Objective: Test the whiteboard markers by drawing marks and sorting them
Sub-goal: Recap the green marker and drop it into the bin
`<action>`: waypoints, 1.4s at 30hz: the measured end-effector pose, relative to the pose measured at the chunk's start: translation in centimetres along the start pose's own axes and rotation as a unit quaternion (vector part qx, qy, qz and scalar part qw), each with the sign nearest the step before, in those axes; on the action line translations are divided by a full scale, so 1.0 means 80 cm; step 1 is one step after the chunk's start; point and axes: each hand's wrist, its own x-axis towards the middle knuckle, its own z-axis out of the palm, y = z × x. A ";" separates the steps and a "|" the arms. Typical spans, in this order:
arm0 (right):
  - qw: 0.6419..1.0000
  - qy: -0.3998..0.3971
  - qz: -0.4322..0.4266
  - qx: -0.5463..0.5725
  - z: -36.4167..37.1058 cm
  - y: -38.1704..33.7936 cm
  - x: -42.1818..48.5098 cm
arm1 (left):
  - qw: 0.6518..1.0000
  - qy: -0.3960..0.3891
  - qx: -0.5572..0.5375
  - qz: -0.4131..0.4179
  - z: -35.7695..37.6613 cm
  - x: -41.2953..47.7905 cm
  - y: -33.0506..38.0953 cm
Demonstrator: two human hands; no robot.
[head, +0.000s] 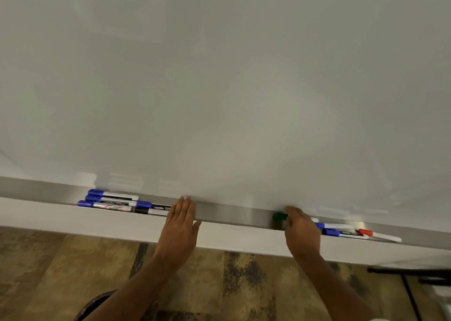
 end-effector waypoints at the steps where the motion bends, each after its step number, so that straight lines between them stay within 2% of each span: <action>1: 0.999 -0.018 -0.011 -0.025 -0.001 0.008 0.001 | 1.000 -0.001 -0.005 0.002 0.001 0.000 0.008; 3: 0.997 -0.041 -0.037 -0.058 0.002 0.018 0.003 | 1.000 0.001 -0.010 0.011 0.003 0.000 0.023; 6: 0.995 -0.026 -0.078 -0.059 0.007 0.029 0.007 | 0.999 0.026 -0.034 0.032 0.003 -0.001 0.043; 9: 0.987 0.029 -0.153 -0.043 0.015 0.040 0.011 | 0.991 0.059 -0.113 0.034 -0.011 -0.002 0.074; 11: 0.973 0.094 -0.211 0.016 0.008 0.028 0.011 | 0.979 0.069 -0.192 0.013 -0.031 0.000 0.100; 14: 0.944 0.172 -0.246 0.138 -0.026 -0.014 0.013 | 0.941 0.061 -0.330 -0.029 -0.073 0.011 0.144; 17: 0.911 0.202 -0.232 0.276 -0.080 -0.061 0.012 | 0.881 0.071 -0.465 -0.050 -0.130 0.026 0.190; 22: 0.846 0.135 -0.239 0.457 -0.186 -0.106 -0.011 | 0.790 0.047 -0.611 -0.013 -0.227 0.027 0.256; 26: 0.826 0.060 -0.168 0.535 -0.254 -0.111 -0.031 | 0.744 0.048 -0.666 0.000 -0.272 0.016 0.287; 28: 0.796 0.009 -0.139 0.589 -0.288 -0.110 -0.039 | 0.726 0.040 -0.686 0.013 -0.293 0.009 0.303; 30: 0.773 -0.022 -0.125 0.621 -0.320 -0.105 -0.047 | 0.722 0.031 -0.690 0.036 -0.310 0.002 0.319; 34: 0.775 -0.044 -0.132 0.616 -0.371 -0.097 -0.062 | 0.733 0.052 -0.676 0.058 -0.340 -0.006 0.347; 38: 0.769 -0.067 -0.097 0.628 -0.410 -0.090 -0.072 | 0.732 0.058 -0.675 0.071 -0.369 -0.015 0.372; 42: 0.765 -0.012 -0.092 0.638 -0.432 -0.090 -0.081 | 0.718 0.074 -0.688 0.073 -0.390 -0.021 0.395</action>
